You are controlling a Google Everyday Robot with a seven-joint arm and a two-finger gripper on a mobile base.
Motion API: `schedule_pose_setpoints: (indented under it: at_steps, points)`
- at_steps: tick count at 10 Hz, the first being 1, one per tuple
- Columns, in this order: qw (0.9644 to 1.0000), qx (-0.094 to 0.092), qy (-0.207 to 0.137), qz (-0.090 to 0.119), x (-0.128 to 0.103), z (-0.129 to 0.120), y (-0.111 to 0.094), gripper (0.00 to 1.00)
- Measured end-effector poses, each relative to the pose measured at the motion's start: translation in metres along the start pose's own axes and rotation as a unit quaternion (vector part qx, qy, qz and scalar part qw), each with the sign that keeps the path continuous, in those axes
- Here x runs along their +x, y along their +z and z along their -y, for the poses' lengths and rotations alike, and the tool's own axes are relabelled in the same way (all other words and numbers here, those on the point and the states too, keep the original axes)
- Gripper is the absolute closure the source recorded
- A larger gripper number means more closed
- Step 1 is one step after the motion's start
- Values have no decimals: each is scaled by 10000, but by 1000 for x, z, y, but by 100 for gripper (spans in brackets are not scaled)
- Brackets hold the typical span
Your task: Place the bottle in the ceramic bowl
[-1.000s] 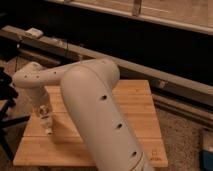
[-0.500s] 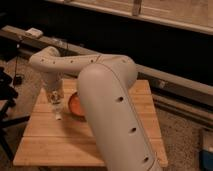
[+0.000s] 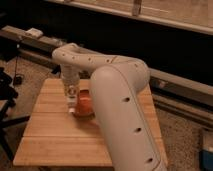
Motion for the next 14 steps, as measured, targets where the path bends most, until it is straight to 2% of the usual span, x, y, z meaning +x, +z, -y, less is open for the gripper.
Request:
schedule_pose_setpoints:
  at_steps: [3, 5, 7, 9, 12, 14]
  points:
    - [9989, 154, 421, -98, -1, 34, 5, 56]
    - [9986, 229, 467, -126, 3, 38, 11, 37]
    - [9986, 214, 482, -97, 4, 40, 19, 21]
    - [9988, 161, 459, -43, 5, 38, 26, 20]
    - [9983, 132, 519, 243, 4, 40, 22, 20]
    - [9984, 125, 499, 230, 4, 36, 22, 20]
